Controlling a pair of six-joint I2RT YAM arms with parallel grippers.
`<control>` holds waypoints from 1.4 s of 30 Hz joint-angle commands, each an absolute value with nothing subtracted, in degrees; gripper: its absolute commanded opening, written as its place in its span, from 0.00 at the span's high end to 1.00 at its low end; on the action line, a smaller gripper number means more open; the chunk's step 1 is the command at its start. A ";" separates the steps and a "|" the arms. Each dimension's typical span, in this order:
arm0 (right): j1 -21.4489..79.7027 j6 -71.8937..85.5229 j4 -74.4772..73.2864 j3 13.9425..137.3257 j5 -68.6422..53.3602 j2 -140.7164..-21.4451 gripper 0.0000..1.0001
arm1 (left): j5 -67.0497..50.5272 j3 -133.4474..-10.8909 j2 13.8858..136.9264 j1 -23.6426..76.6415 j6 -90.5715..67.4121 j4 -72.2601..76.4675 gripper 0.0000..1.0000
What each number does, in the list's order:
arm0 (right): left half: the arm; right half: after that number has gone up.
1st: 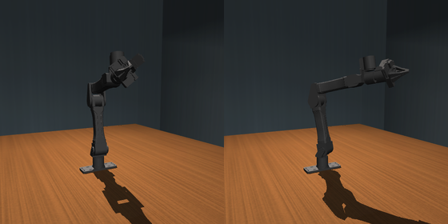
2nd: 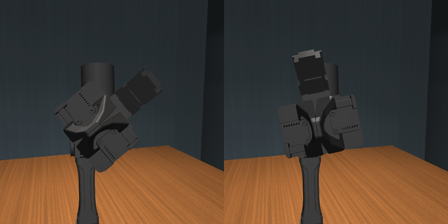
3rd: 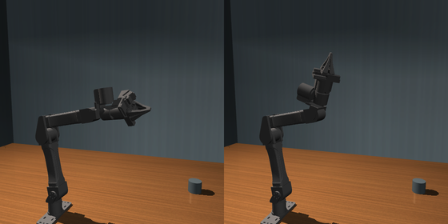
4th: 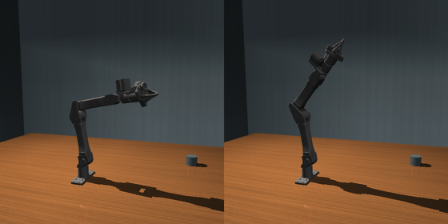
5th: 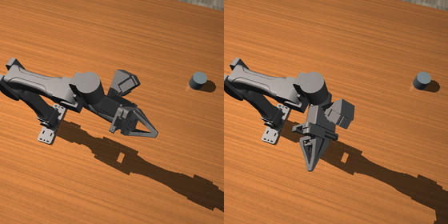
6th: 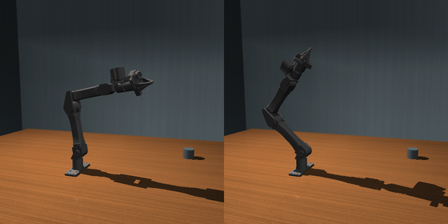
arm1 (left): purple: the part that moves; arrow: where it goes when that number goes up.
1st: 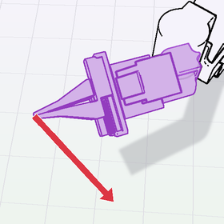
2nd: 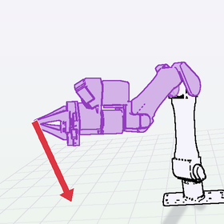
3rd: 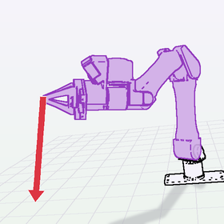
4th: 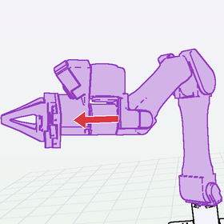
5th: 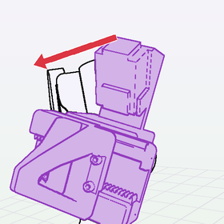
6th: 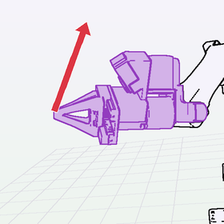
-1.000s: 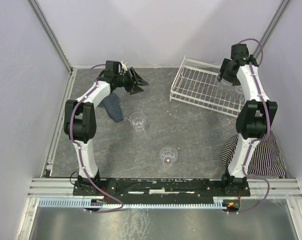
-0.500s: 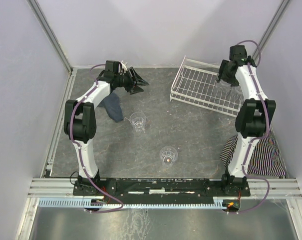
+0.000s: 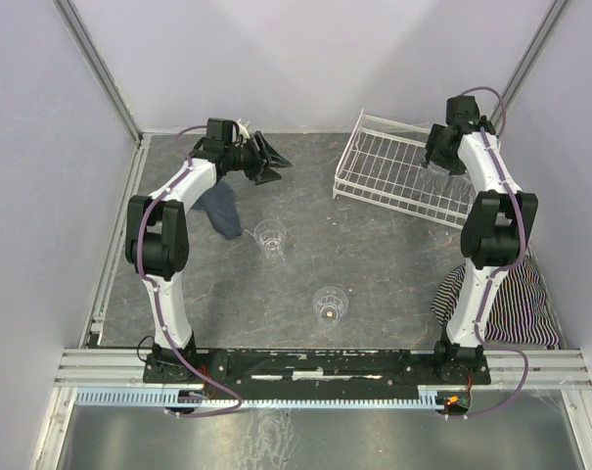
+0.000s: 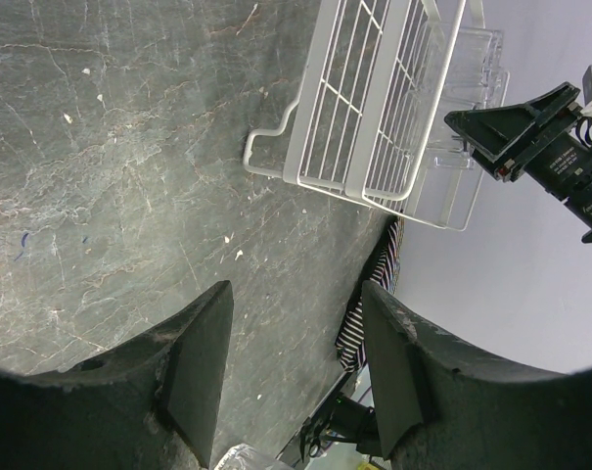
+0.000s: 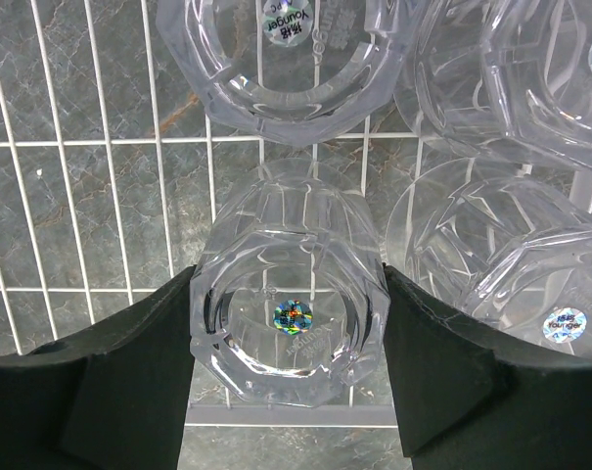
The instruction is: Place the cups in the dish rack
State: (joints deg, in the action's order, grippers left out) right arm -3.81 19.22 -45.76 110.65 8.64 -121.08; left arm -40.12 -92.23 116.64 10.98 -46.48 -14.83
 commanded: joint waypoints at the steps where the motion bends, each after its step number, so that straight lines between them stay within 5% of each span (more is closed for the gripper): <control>1: -3.78 19.10 -43.34 110.29 8.46 -120.50 0.55 | -40.27 -94.19 115.95 10.76 -45.35 -13.80 0.38; 4: -3.82 18.82 -43.41 110.55 8.52 -120.21 0.35 | -40.25 -94.20 115.96 10.79 -45.33 -13.82 0.38; 12: -3.81 18.47 -43.72 111.21 9.20 -118.76 0.10 | -38.89 -93.47 114.76 10.74 -42.71 -16.47 0.37; 25: -3.86 18.38 -43.78 112.34 9.84 -113.54 0.07 | -23.96 -84.77 101.19 10.95 -30.84 -33.26 0.38; 42: -3.79 18.89 -43.86 111.03 11.24 -101.48 0.07 | -6.08 -75.92 91.42 17.89 -24.89 -42.84 0.51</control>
State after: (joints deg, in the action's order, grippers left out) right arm -3.81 19.05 -45.04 111.18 9.69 -106.87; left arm -11.62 -75.88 92.33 15.90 -28.71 -41.60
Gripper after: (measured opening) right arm 0.926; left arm 0.501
